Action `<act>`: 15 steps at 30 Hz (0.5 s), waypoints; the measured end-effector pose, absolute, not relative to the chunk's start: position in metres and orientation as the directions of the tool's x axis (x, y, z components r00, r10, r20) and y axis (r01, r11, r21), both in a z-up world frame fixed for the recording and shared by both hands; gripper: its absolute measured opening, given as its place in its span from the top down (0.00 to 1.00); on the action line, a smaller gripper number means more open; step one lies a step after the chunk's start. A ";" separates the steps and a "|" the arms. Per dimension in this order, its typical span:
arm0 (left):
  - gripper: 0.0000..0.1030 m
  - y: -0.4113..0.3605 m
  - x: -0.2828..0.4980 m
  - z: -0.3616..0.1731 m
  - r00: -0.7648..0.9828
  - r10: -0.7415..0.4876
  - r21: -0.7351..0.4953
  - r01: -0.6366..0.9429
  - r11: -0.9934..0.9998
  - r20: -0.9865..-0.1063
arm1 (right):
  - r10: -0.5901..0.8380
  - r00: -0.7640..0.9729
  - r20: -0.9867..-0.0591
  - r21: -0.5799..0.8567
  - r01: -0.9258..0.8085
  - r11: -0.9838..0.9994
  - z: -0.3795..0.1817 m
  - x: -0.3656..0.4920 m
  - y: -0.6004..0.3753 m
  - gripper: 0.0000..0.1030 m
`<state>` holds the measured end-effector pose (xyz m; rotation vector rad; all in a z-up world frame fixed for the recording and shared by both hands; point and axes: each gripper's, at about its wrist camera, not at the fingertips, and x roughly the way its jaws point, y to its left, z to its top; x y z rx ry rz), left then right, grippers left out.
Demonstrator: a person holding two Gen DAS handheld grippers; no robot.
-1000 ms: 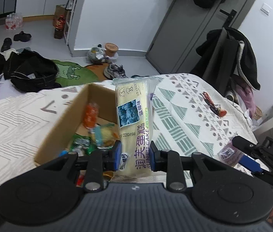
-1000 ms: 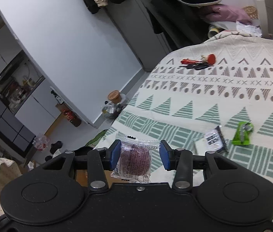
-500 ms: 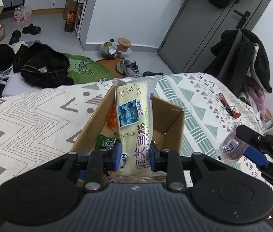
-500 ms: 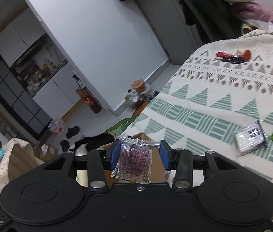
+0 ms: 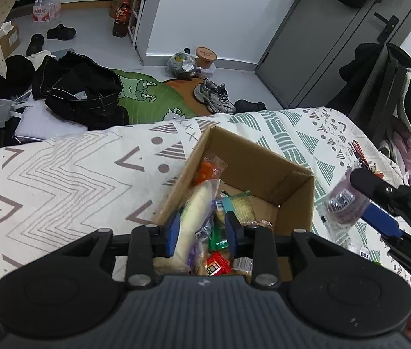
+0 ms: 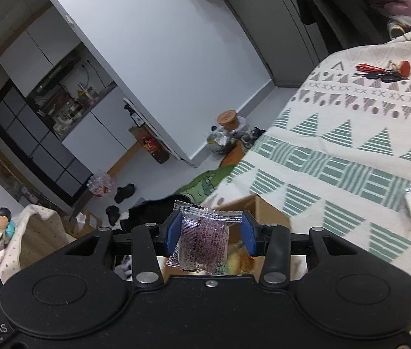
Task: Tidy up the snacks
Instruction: 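Drop the purple snack into the box with the right gripper while the left drops the cake bar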
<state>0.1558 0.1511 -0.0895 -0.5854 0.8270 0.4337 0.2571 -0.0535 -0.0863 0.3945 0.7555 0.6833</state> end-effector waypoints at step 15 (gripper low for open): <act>0.17 0.138 0.151 -0.070 0.609 0.186 -0.276 -0.582 0.765 -0.771 | 0.622 0.599 -0.504 0.535 -0.348 0.770 -0.068 0.257 -0.096 0.09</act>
